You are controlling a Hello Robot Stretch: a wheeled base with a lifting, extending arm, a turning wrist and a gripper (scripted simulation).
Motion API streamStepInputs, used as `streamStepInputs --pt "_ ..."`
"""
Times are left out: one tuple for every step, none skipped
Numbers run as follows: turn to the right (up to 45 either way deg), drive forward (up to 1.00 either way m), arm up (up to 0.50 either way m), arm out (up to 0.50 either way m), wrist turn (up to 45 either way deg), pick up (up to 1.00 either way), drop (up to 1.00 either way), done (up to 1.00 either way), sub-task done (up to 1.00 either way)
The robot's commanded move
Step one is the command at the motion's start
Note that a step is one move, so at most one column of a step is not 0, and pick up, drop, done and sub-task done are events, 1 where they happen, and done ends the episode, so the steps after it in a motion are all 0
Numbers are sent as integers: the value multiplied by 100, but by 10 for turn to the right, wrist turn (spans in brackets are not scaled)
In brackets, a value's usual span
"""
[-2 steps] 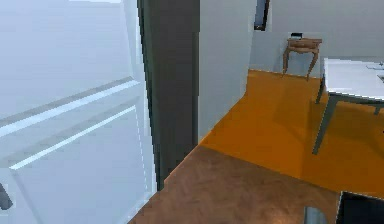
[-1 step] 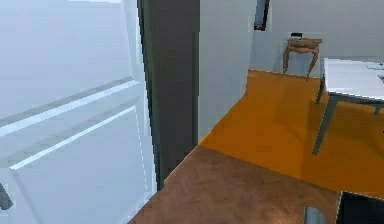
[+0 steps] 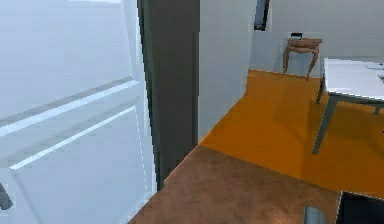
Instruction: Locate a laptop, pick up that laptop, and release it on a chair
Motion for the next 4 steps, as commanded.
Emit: streamStepInputs --pt "0 0 0 0 -180 0 0 0 0" --pt "0 0 0 -26 0 0 0 0 0" --pt "-240 0 0 0 0 0 0 0 0" --pt "0 0 0 16 0 0 0 0 0"
